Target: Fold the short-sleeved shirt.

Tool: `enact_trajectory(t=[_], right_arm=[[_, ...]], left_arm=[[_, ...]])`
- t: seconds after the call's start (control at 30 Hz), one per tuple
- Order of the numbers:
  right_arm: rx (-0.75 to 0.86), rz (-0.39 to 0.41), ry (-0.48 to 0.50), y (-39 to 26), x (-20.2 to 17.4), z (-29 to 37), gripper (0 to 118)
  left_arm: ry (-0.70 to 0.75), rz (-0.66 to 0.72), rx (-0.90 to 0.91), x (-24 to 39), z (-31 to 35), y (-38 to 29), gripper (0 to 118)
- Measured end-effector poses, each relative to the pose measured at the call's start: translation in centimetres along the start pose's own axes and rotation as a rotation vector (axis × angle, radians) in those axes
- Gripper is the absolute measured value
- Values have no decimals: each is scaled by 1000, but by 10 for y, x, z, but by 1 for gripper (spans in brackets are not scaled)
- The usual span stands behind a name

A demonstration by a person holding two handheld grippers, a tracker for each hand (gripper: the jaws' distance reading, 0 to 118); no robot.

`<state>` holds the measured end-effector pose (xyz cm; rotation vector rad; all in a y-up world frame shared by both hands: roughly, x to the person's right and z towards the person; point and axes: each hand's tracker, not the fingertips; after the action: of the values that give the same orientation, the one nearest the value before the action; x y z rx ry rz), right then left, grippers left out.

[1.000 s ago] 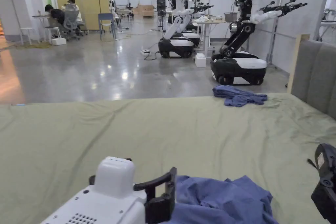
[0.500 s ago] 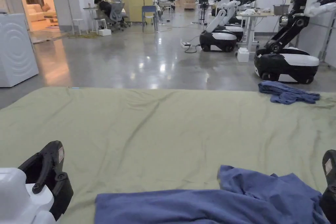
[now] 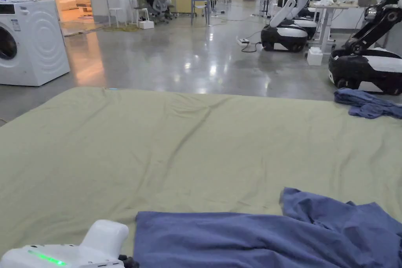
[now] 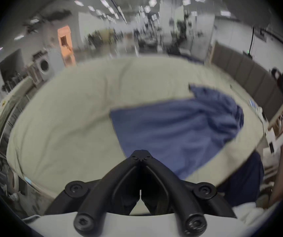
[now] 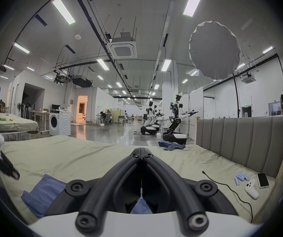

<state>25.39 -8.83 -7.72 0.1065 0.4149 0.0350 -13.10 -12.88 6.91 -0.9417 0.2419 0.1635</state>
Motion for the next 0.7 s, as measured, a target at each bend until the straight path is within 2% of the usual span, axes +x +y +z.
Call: enact_trajectory(t=[0.1,0.13,0.17,0.2,0.23,0.33,0.4,0.43,0.47,0.53,0.7], right_arm=[[-37,3,14,-7,0,1,2],[-46,6,17,-9,0,2,2],[-54,10,20,-12,0,3,2],[-62,14,22,-14,0,4,2],[-69,14,22,-16,0,4,2],[-88,7,27,-20,2,3,2],[-95,8,25,-22,3,3,2],[-100,11,25,-23,4,3,2],[-105,16,24,-23,4,4,2],[-117,22,18,-26,7,4,2],[-171,11,15,-31,20,-1,2]], left_arm=[[-93,111,-92,-9,-21,-12,1],[-97,142,-109,-11,-25,-15,28],[-70,124,-100,-10,-27,-18,65],[-49,97,-99,-7,-31,-20,96],[-23,62,-101,-6,-36,-21,99],[31,20,-95,2,-50,-22,99],[12,12,-137,5,-61,-21,99],[11,20,-135,7,-60,-24,93],[9,20,-123,9,-59,-25,74],[-10,21,-42,15,-53,-23,14],[-9,4,-63,11,-56,-25,12]])
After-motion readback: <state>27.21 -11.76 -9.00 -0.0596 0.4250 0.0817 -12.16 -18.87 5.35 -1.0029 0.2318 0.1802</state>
